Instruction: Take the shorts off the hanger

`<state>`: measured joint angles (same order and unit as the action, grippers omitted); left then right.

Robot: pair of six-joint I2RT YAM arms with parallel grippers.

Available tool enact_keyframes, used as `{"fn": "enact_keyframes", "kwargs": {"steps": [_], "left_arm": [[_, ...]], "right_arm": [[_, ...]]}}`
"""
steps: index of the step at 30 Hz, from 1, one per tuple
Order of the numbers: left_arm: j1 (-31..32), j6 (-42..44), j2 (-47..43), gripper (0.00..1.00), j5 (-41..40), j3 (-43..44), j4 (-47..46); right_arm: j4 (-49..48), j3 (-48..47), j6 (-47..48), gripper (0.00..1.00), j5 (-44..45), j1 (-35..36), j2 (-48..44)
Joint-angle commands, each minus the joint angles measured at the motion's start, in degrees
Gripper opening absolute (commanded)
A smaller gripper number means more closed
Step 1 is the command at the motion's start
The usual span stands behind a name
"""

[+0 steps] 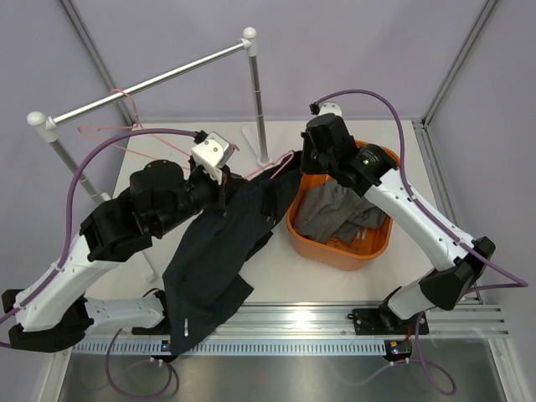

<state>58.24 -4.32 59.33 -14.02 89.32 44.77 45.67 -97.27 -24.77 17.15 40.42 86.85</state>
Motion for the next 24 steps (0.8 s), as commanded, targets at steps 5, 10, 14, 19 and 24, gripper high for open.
{"fn": "enact_keyframes", "kwargs": {"steps": [5, 10, 14, 19, 24], "left_arm": [[0.3, -2.2, 2.4, 0.0, -13.6, 2.6, -8.5], [0.3, -1.8, 8.1, 0.0, -17.9, 7.7, -12.0], [0.3, -0.6, 13.3, 0.0, -23.1, 15.2, -15.3], [-0.8, 2.5, 20.4, 0.0, -28.0, 23.5, -16.1], [-3.3, 3.5, 24.2, 0.0, -31.6, 27.1, -16.9]], "right_arm": [[-2.5, 4.1, -2.6, 0.0, 1.8, 6.7, -7.7], [-2.8, 4.7, -3.2, 0.0, -0.4, 8.9, -11.0], [-1.4, 1.0, -2.0, 0.0, -1.8, 9.8, -12.1], [1.8, -7.3, 0.9, 0.0, -1.1, 9.9, -12.6], [5.5, -15.0, 4.2, 0.0, 2.9, 9.9, -13.1]]}}
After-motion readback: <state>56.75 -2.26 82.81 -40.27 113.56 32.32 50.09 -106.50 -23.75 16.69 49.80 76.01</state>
